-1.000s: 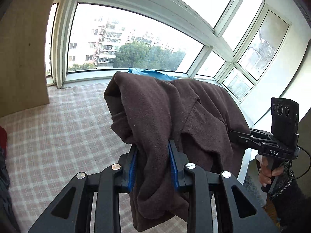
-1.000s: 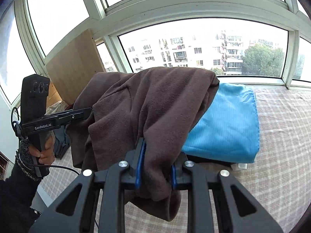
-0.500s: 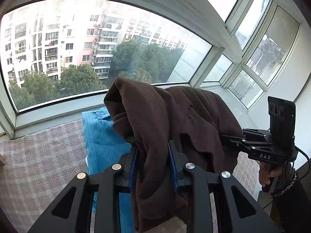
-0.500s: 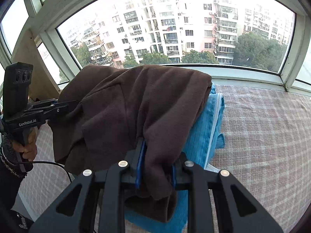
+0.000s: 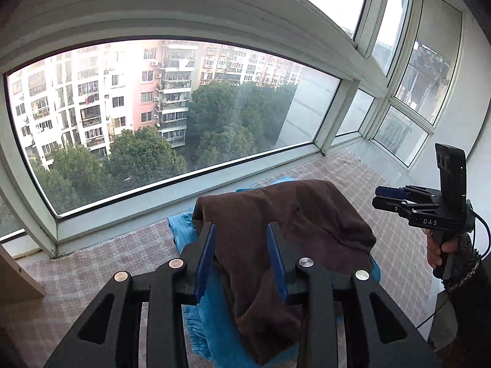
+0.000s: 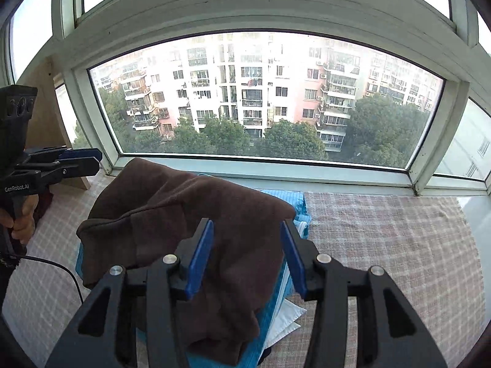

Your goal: Fold clothes

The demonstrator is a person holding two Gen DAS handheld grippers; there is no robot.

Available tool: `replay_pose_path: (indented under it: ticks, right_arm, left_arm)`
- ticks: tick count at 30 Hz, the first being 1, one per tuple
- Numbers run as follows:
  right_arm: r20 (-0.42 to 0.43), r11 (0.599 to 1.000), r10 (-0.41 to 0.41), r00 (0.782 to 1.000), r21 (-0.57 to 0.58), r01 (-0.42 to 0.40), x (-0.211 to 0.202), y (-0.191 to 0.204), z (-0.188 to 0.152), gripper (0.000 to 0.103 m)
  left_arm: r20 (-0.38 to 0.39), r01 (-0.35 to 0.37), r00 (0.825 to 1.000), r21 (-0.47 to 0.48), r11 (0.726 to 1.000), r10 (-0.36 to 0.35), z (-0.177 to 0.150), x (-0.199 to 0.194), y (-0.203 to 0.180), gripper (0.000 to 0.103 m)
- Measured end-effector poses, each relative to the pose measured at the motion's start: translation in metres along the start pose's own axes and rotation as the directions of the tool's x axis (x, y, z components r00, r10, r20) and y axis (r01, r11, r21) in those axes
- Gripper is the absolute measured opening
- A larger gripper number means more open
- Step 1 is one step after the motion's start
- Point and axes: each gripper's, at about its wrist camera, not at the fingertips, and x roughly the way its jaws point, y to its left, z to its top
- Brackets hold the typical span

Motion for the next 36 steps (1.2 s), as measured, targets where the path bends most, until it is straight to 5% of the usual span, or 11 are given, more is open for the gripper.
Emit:
replay_pose_path:
  ticks: [3, 8, 13, 18, 23, 28, 30, 32, 36]
  right_arm:
    - [-0.062, 0.994, -0.074, 0.995, -0.084, 0.069, 0.052, 0.011, 0.002, 0.045]
    - [-0.201, 0.997, 0.038, 0.979, 0.081, -0.022, 0.104, -0.022, -0.007, 0.045]
    - [-0.132, 0.992, -0.075, 0.988, 0.096, 0.088, 0.036, -0.004, -0.003, 0.047]
    - [-0.135, 0.967, -0.11, 0.985, 0.214, 0.137, 0.018, 0.007, -0.035, 0.049]
    - [-0.219, 0.951, -0.171, 0.961, 0.218, 0.219, 0.053, -0.001, -0.066, 0.053]
    - [-0.147, 0.928, -0.221, 0.964, 0.271, 0.254, -0.015, 0.004, -0.06, 0.054]
    - [-0.106, 0.927, -0.25, 0.962, 0.262, 0.27, -0.04, 0.021, -0.05, 0.054]
    - [-0.071, 0.93, -0.258, 0.964, 0.25, 0.268, -0.058, 0.036, -0.044, 0.054]
    - [-0.018, 0.94, -0.268, 0.963, 0.215, 0.265, -0.092, 0.073, -0.035, 0.06]
  left_arm:
    - [-0.046, 0.084, 0.995, 0.011, 0.996, -0.084, 0.014, 0.034, -0.009, 0.032]
    - [-0.163, -0.016, 0.986, 0.022, 1.0, 0.019, -0.007, 0.099, 0.02, 0.023]
    - [-0.15, -0.016, 0.988, 0.021, 1.0, 0.019, -0.01, 0.069, 0.013, 0.015]
    - [-0.119, -0.052, 0.991, 0.138, 0.989, 0.069, -0.033, 0.021, -0.038, 0.029]
    - [-0.219, -0.098, 0.969, 0.086, 0.991, 0.115, -0.076, 0.069, -0.029, 0.035]
    - [-0.204, -0.128, 0.97, 0.024, 0.992, 0.13, -0.066, 0.052, -0.033, 0.033]
    - [-0.161, -0.153, 0.974, 0.046, 0.987, 0.159, -0.06, 0.027, -0.047, 0.042]
    - [-0.108, -0.167, 0.979, 0.067, 0.984, 0.174, -0.059, 0.0, -0.059, 0.062]
    - [-0.059, -0.179, 0.981, 0.085, 0.98, 0.185, -0.062, -0.043, -0.076, 0.068]
